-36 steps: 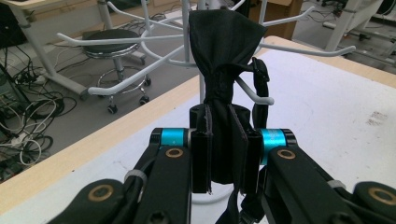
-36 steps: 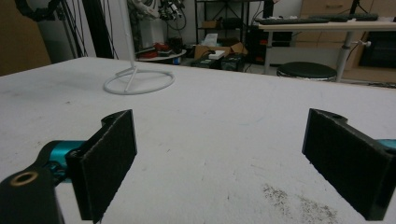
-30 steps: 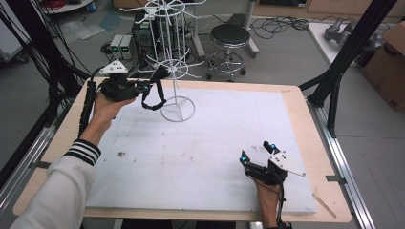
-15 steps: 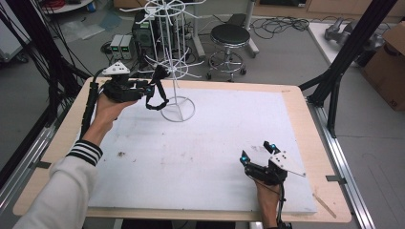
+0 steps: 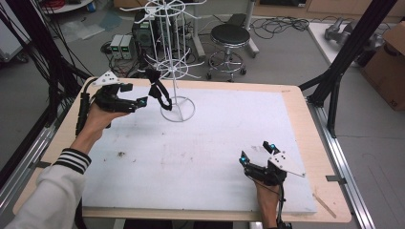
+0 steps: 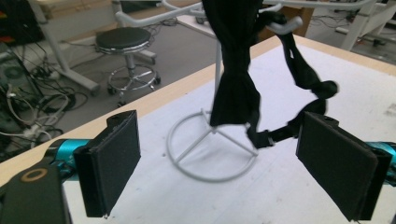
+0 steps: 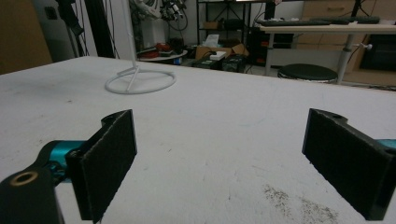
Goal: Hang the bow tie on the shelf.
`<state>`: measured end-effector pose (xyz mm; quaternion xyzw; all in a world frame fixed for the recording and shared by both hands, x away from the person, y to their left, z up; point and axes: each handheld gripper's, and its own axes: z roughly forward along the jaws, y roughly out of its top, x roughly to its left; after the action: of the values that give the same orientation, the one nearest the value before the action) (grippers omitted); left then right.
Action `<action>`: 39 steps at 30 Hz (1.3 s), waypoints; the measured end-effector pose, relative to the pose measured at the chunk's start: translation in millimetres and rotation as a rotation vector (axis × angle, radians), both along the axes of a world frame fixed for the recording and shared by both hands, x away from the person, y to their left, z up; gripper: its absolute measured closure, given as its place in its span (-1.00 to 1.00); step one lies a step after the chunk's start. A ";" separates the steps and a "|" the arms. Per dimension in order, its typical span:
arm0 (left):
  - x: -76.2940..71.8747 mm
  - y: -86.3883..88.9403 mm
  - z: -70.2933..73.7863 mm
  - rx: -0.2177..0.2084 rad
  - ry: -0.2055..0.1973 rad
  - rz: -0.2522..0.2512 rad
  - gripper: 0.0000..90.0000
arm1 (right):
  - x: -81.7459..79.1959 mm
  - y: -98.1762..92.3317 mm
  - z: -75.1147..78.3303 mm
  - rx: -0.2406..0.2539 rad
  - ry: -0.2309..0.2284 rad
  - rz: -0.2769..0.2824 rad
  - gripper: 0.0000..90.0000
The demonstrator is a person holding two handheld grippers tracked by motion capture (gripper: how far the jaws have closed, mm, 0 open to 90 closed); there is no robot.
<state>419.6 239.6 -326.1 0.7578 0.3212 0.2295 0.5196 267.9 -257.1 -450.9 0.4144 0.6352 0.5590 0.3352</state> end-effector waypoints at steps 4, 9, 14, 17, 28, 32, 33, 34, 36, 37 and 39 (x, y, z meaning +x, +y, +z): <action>-22.2 15.8 -7.8 -0.034 -0.031 0.030 -0.69 | -0.7 -0.4 -0.1 0.002 -0.003 0.001 -0.80; -64.2 38.4 -28.9 -0.107 -0.107 0.060 -0.69 | -1.3 -1.7 -0.4 0.020 -0.008 -0.002 -0.80; -106.8 53.9 -70.3 -0.188 -0.194 0.084 -0.69 | -0.8 -1.8 -0.3 0.021 -0.005 -0.007 -0.80; -119.8 59.0 -90.3 -0.231 -0.200 0.107 -0.69 | -0.7 -1.6 -0.4 0.013 -0.011 -0.006 -0.80; -137.4 59.2 -126.3 -0.264 -0.225 0.086 -0.69 | -1.3 -1.2 -0.4 0.012 -0.013 -0.012 -0.80; -140.8 60.0 -128.3 -0.282 -0.267 0.095 -0.69 | -1.3 -1.0 -0.4 0.010 -0.013 -0.011 -0.80; -141.3 59.8 -128.6 -0.287 -0.271 0.095 -0.69 | -1.3 -1.0 -0.4 0.009 -0.013 -0.011 -0.80; -141.4 59.9 -128.6 -0.286 -0.271 0.096 -0.69 | -1.1 -1.1 -0.4 0.009 -0.013 -0.012 -0.80; -141.4 59.8 -128.8 -0.281 -0.272 0.093 -0.69 | -1.2 -1.2 -0.4 0.010 -0.013 -0.010 -0.80; -141.3 59.9 -128.8 -0.280 -0.272 0.093 -0.68 | -1.4 -1.1 -0.4 0.011 -0.012 -0.009 -0.80; -141.2 60.0 -128.9 -0.285 -0.271 0.095 -0.68 | -1.6 -1.2 -0.5 0.012 -0.016 -0.009 -0.80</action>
<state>278.4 299.6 -455.0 0.6226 0.3129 0.3060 0.6487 266.3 -258.3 -451.4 0.4149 0.6273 0.5643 0.3403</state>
